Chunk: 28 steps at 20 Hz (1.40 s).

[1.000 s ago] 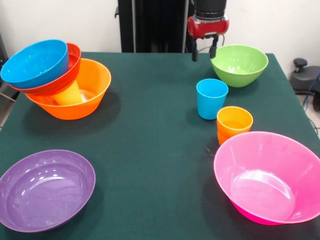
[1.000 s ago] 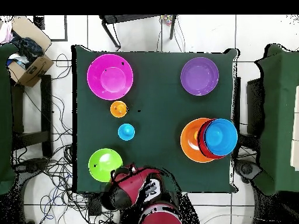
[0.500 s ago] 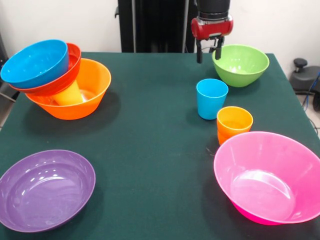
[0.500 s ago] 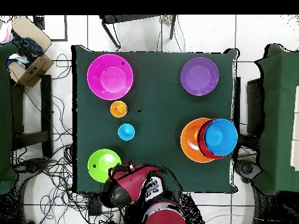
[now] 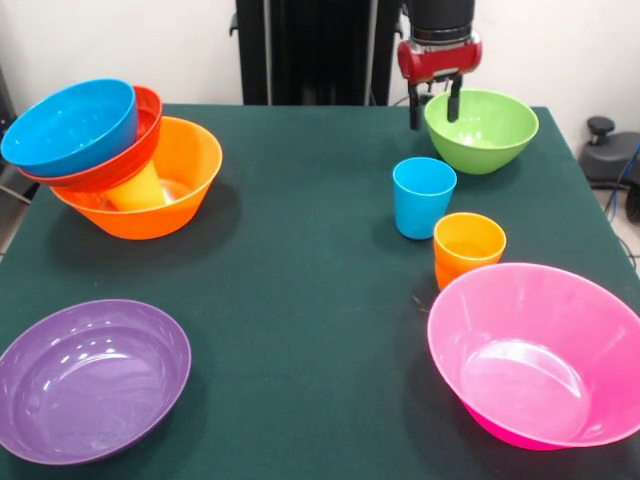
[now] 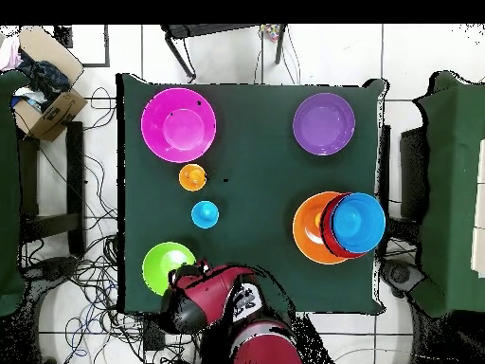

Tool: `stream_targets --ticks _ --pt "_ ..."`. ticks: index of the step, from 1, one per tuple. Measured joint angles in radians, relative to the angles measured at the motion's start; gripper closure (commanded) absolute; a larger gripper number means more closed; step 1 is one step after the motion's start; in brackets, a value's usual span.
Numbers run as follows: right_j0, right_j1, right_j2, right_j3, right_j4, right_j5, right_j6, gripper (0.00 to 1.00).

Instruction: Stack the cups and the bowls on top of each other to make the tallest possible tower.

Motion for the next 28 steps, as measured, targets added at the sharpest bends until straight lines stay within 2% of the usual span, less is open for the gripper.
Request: stream_targets --ticks 6,15,28 --pt "0.022 0.012 -0.01 -0.004 0.012 0.0 0.0 0.0" --pt "0.059 0.078 -0.044 -0.025 0.012 -0.033 0.0 0.0" --pt "0.064 0.156 -0.076 -0.03 0.013 -0.105 0.0 0.0"
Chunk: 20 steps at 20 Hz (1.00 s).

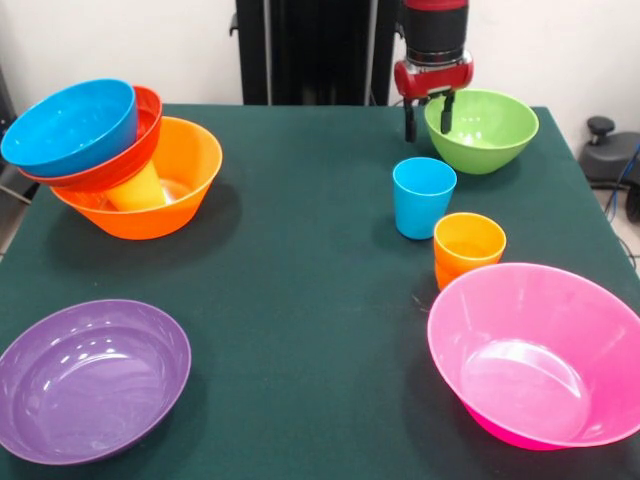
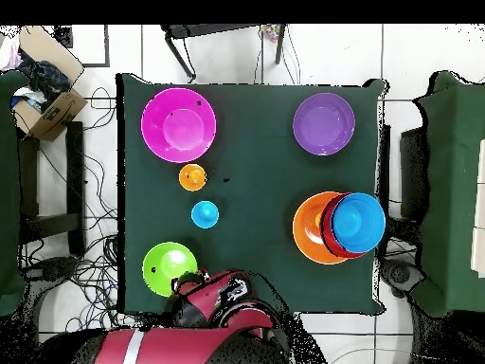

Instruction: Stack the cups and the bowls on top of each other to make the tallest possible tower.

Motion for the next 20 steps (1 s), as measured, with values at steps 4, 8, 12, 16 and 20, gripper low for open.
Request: stream_targets --ticks 4,8,12,16,20 --pt "0.004 0.02 -0.004 -0.006 0.004 -0.015 0.0 0.0" --pt "0.014 0.046 -0.007 -0.017 0.016 -0.051 0.0 0.0" --pt "0.026 0.067 -0.008 -0.024 0.038 -0.081 0.0 0.0" --pt "0.033 0.062 -0.019 -0.02 0.043 -0.091 0.0 1.0" --pt "0.039 0.034 -0.02 -0.018 0.044 -0.109 0.0 1.0"
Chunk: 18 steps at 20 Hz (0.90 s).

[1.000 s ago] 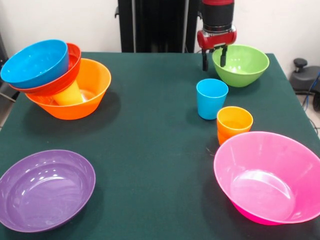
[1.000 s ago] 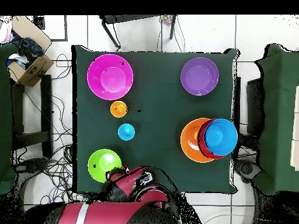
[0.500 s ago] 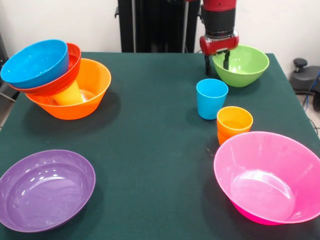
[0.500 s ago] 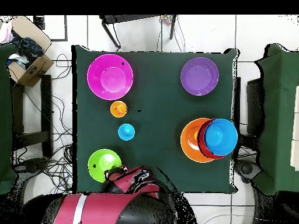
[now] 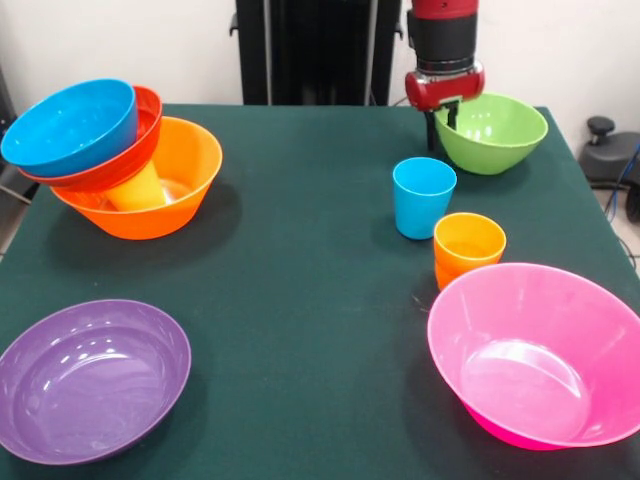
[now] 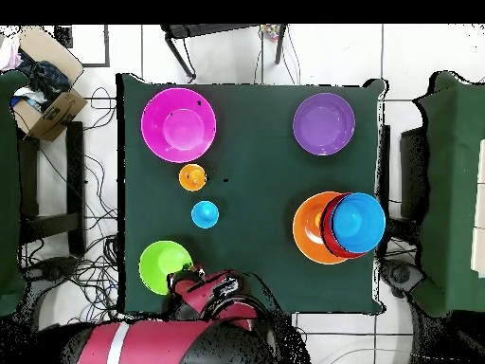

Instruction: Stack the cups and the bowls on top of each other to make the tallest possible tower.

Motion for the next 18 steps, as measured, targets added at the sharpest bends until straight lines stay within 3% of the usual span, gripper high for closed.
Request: stream_targets --ticks 6,11,18 --pt "-0.038 -0.048 0.01 0.002 0.0 0.0 0.0 1.0" --pt "-0.126 -0.107 0.049 0.018 -0.001 0.011 0.0 1.0" --pt "-0.383 -0.229 0.192 0.073 -0.055 0.128 0.0 1.0"
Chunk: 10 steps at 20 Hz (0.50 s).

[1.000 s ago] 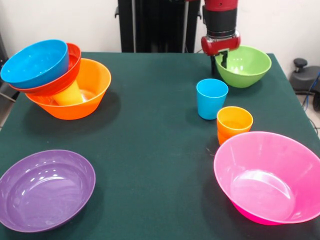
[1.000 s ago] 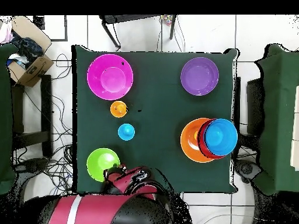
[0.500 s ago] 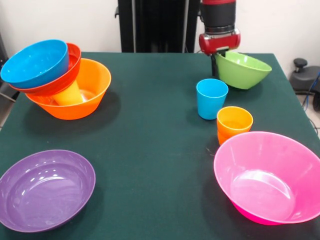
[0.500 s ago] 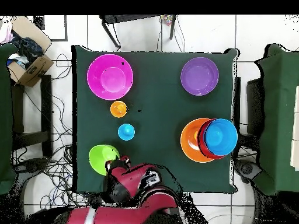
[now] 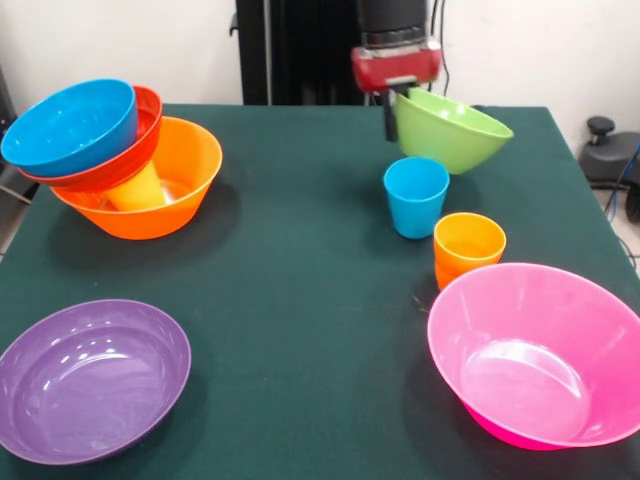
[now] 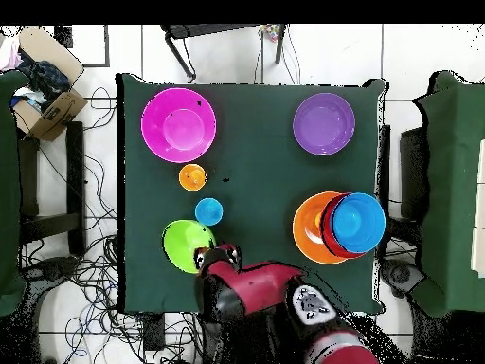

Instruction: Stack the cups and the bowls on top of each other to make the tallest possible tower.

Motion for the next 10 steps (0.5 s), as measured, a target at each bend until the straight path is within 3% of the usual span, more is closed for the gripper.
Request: stream_targets --ticks 2,3,6,10 --pt "-0.098 -0.034 0.065 0.023 -0.01 0.054 0.0 1.0" --pt "-0.205 -0.071 0.141 0.049 -0.01 0.117 0.0 1.0" --pt "-0.283 -0.099 0.202 0.067 -0.01 0.17 0.0 1.0" --pt "-0.434 -0.156 0.337 0.099 -0.009 0.287 0.0 1.0"
